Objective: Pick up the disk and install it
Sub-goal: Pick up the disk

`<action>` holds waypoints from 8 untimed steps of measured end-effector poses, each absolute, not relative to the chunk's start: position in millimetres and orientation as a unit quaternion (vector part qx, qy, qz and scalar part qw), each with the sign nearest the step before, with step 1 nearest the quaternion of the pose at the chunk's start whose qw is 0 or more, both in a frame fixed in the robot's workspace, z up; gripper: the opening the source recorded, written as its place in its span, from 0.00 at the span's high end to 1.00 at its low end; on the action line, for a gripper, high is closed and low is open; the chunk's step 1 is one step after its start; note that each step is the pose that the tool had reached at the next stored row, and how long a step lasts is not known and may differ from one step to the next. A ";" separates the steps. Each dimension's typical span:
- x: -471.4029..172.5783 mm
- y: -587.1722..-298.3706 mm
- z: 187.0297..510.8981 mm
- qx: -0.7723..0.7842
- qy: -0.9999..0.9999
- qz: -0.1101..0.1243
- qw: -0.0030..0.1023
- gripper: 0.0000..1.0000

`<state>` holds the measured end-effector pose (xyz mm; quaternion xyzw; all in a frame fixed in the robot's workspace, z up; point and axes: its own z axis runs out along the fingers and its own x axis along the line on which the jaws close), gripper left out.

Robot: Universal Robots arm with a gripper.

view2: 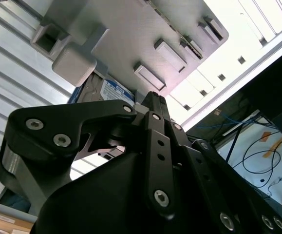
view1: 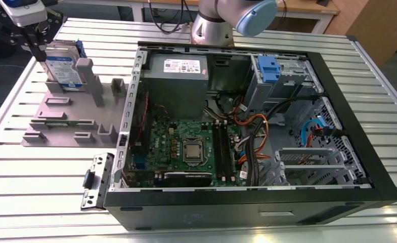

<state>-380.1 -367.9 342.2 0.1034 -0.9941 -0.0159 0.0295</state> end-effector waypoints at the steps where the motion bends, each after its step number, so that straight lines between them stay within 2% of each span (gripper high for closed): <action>1: -380.1 -367.9 342.2 0.104 -0.994 -0.016 0.030 0.90; 8: -380.1 -367.9 342.2 0.109 -0.993 -0.016 0.030 0.90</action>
